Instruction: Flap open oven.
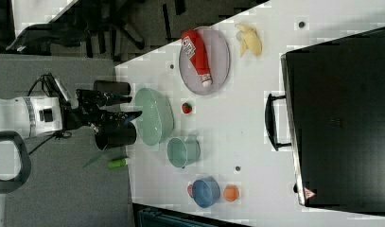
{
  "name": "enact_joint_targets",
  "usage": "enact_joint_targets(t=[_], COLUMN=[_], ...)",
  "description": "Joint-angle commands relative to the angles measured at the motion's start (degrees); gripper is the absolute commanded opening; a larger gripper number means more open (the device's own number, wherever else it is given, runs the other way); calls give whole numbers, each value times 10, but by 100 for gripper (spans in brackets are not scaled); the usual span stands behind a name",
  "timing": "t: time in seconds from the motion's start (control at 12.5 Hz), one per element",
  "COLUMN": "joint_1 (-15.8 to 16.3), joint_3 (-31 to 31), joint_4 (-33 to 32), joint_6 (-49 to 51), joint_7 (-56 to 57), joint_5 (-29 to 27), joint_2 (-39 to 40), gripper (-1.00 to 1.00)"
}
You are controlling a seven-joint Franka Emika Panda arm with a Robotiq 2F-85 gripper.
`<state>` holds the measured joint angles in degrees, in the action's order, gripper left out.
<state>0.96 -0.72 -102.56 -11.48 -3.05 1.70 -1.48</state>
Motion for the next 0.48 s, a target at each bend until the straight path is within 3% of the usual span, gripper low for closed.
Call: enact_joint_targets(t=[0.08, 0.24, 0.4, 0.48], joint_1=[-8, -8, -8, -8], joint_3=[-36, -36, -36, -36], joint_4=[-103, -103, -103, -103], joint_6=[139, 138, 138, 138], joint_7=[64, 64, 64, 64], joint_5=[-3, -3, -3, -3], joint_2=[-205, -204, -204, -204], gripper=[59, 99, 100, 89])
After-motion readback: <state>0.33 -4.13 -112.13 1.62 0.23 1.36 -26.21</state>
